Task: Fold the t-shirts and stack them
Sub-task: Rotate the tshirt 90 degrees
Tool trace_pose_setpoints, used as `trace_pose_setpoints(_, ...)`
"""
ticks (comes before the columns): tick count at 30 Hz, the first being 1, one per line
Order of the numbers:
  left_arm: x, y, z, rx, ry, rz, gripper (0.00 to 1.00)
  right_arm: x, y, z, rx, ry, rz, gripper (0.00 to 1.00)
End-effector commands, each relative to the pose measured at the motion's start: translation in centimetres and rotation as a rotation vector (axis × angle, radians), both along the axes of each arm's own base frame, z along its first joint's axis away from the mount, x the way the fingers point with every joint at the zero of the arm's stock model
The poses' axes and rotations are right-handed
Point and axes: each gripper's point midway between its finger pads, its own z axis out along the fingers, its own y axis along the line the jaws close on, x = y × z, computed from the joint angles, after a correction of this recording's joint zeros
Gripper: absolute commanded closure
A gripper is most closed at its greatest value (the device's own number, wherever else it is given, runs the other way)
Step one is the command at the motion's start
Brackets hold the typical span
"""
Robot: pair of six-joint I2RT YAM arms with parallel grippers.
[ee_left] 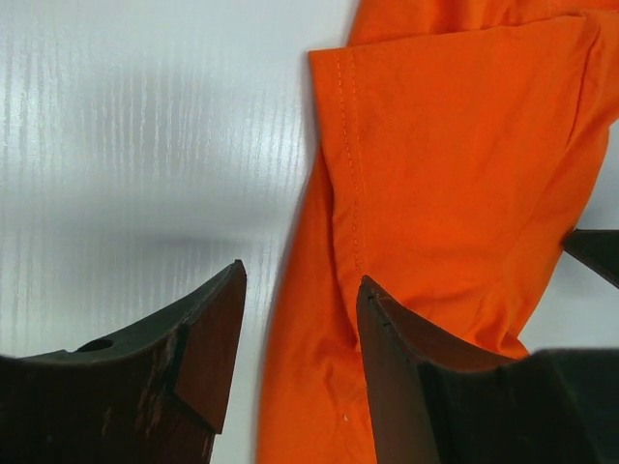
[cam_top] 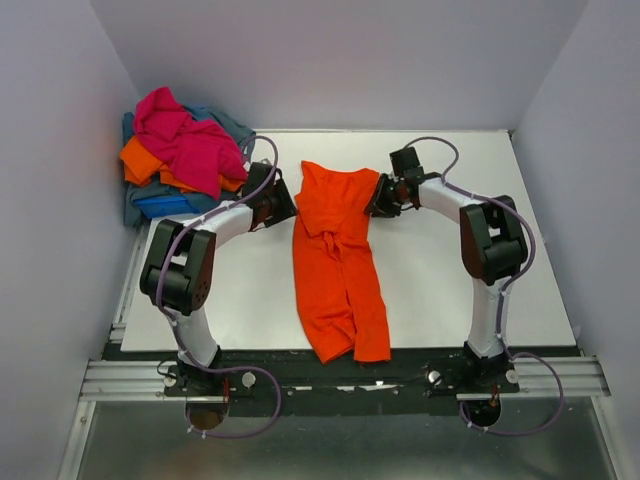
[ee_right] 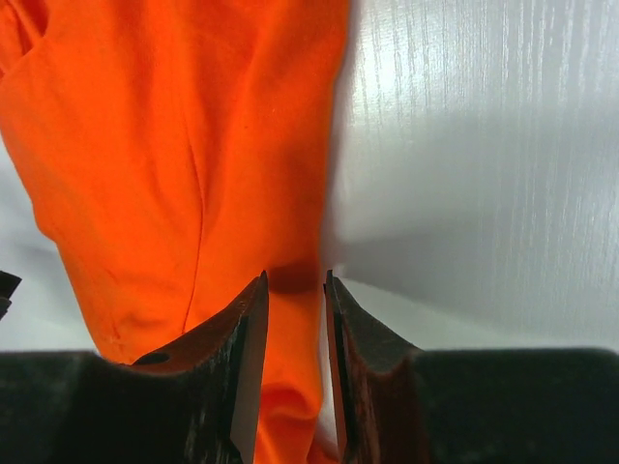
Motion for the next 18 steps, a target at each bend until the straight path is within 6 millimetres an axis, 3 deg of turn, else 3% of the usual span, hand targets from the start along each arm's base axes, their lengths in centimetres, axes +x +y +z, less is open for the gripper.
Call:
trace_pose_setpoints(1, 1.0, -0.4, -0.5, -0.026, 0.000, -0.012, 0.41, 0.5, 0.4, -1.6, -0.004, 0.034, 0.017, 0.62)
trace_pose_setpoints(5, 1.6, -0.6, -1.6, -0.037, 0.028, -0.018, 0.42, 0.8, 0.8, -2.7, 0.007, 0.057, 0.021, 0.68)
trace_pose_setpoints(8, 2.4, -0.7, -2.1, -0.047, 0.034, -0.015, 0.43, 1.9, -0.2, -2.6, -0.040, 0.050, -0.028, 0.90)
trace_pose_setpoints(10, 3.0, -0.8, -2.3, -0.058, 0.035, -0.017, 0.43, 3.0, -1.0, -2.0, -0.038, 0.039, -0.054, 0.98)
trace_pose_setpoints(18, 6.3, -2.8, -3.2, -0.133, 0.023, -0.029, 0.43, 7.9, -4.6, -0.7, 0.003, 0.014, -0.126, 0.99)
